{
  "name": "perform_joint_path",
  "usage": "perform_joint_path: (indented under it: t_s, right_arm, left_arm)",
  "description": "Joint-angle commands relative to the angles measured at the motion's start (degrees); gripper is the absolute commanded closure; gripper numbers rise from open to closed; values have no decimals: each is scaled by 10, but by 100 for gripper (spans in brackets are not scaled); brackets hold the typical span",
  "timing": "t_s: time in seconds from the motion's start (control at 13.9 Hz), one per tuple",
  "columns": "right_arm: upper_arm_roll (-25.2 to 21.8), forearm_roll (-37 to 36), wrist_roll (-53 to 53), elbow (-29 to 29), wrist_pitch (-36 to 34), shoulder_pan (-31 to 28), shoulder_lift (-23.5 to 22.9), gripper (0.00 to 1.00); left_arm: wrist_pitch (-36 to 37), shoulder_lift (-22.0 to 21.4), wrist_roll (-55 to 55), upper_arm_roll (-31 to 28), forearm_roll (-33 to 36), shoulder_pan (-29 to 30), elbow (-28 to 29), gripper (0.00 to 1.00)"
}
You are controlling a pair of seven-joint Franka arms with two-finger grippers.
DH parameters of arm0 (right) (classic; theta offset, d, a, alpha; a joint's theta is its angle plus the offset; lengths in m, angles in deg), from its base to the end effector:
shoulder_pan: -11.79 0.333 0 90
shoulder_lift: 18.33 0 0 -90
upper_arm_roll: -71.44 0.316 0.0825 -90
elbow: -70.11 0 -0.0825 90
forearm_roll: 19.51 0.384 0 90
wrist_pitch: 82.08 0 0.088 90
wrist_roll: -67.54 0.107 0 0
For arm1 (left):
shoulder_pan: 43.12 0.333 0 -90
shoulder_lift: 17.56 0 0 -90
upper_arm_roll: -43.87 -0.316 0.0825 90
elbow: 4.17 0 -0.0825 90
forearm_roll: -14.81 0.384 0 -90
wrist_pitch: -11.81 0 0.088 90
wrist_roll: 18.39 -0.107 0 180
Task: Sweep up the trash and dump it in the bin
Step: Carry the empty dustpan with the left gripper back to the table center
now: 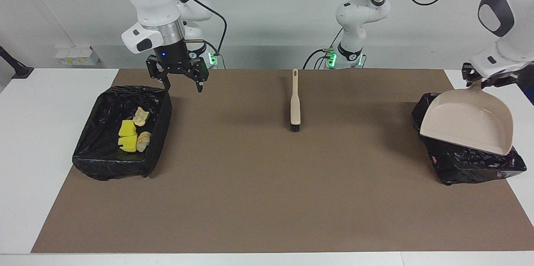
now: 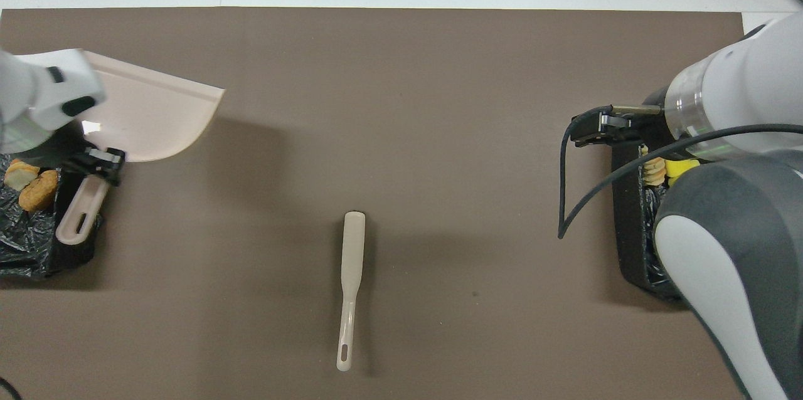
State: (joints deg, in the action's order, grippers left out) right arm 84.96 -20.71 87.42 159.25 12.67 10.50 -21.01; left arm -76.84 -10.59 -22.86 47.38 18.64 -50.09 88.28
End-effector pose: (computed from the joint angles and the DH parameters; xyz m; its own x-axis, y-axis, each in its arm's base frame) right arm 0.5646 0.1170 0.6134 0.9898 -0.1325 0.0527 -0.1323 -0.9912 -0.0084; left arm 0.5710 -0.0964 0.5339 0.9483 -0.2539 -0.1906 -0.2666 -0.9628 -0.0438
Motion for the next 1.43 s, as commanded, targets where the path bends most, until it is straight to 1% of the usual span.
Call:
perform_joint_path:
  t_s: [0.0, 0.07, 0.14, 0.22, 0.29, 0.5, 0.65, 0.86, 0.93, 1.08, 1.29, 1.36]
  right_arm:
    - [5, 3, -43, 39, 4, -29, 27, 0]
    - [5, 3, -48, 40, 5, -35, 27, 0]
    - [5, 3, -52, 42, 5, -35, 28, 0]
    - [5, 3, -52, 42, 5, -35, 28, 0]
    - [5, 3, -53, 43, 6, -35, 28, 0]
    - [5, 2, -53, 40, 10, -36, 27, 0]
    - [5, 3, -50, 36, 10, -36, 23, 0]
    - [5, 2, -48, 22, 11, -37, 14, 0]
    - [5, -1, -49, 22, 10, -38, 13, 0]
    - [5, -2, -50, 20, 9, -39, 13, 0]
    - [5, 3, -50, 0, -2, -42, 12, 0]
    - [5, 1, -50, 0, -8, -42, 12, 0]
  left_arm:
    - [-102, -8, 51, -13, -68, -57, 58, 100]
    - [-173, -6, 58, -13, -93, -82, 89, 100]
    - [-222, 15, 60, -13, -97, -108, 99, 100]
    - [-249, 36, 61, -13, -98, -136, 99, 100]
    - [-266, 51, 61, -13, -102, -146, 99, 100]
    - [-306, 83, 61, -13, -124, -156, 99, 100]
    - [-350, 105, 62, -12, -125, -155, 93, 100]
    - [-374, 132, 66, -13, -132, -154, 89, 100]
    - [-382, 150, 79, -13, -132, -161, 85, 100]
    - [-378, 153, 107, -13, -133, -164, 83, 100]
    - [-386, 153, 112, -13, -134, -165, 93, 100]
    - [-391, 153, 112, -13, -134, -164, 94, 59]
